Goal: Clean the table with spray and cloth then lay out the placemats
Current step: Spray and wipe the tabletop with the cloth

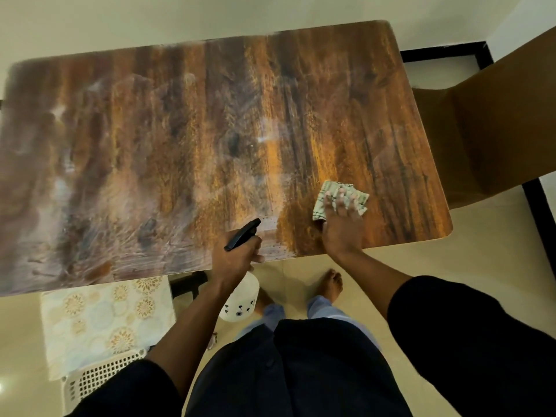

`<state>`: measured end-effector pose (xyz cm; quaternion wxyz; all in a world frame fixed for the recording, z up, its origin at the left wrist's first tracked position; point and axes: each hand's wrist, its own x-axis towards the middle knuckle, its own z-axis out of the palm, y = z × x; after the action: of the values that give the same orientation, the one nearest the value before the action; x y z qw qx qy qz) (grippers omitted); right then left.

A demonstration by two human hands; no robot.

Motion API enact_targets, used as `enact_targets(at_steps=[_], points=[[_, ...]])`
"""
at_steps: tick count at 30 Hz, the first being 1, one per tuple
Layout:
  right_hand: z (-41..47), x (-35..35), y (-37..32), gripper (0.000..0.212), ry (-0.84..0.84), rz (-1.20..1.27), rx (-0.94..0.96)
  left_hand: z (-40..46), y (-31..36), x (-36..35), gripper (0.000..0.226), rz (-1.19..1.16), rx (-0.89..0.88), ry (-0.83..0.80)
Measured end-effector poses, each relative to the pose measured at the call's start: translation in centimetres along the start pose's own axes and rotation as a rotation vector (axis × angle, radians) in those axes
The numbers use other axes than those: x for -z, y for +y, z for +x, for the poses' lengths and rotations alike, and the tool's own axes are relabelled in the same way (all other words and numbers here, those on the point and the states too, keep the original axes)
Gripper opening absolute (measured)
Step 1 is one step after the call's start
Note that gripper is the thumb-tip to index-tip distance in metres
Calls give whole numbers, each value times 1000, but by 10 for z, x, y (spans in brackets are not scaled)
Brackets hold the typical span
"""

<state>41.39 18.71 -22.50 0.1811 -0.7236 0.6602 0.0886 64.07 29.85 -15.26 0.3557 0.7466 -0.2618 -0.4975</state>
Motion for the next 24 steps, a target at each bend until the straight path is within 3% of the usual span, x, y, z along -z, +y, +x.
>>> enact_targets(at_steps=[8,11,14,20,24], points=[[-53,-32,-145,69,-126,28,605,0,-24,59,23,-5,-6,88],[-55,-37,-153,68,-114,13,674,3,-30,73,15,8,-21,98],[-47,-35,-141,76,-64,69,609,5,-35,88,20,-14,-11,84],[-22,-17,-57,69,77,43,119,10,-48,97,32,-44,-63,8],[-35,-20,-17,68,110,38,34,8,-49,98,40,-70,-81,-23]])
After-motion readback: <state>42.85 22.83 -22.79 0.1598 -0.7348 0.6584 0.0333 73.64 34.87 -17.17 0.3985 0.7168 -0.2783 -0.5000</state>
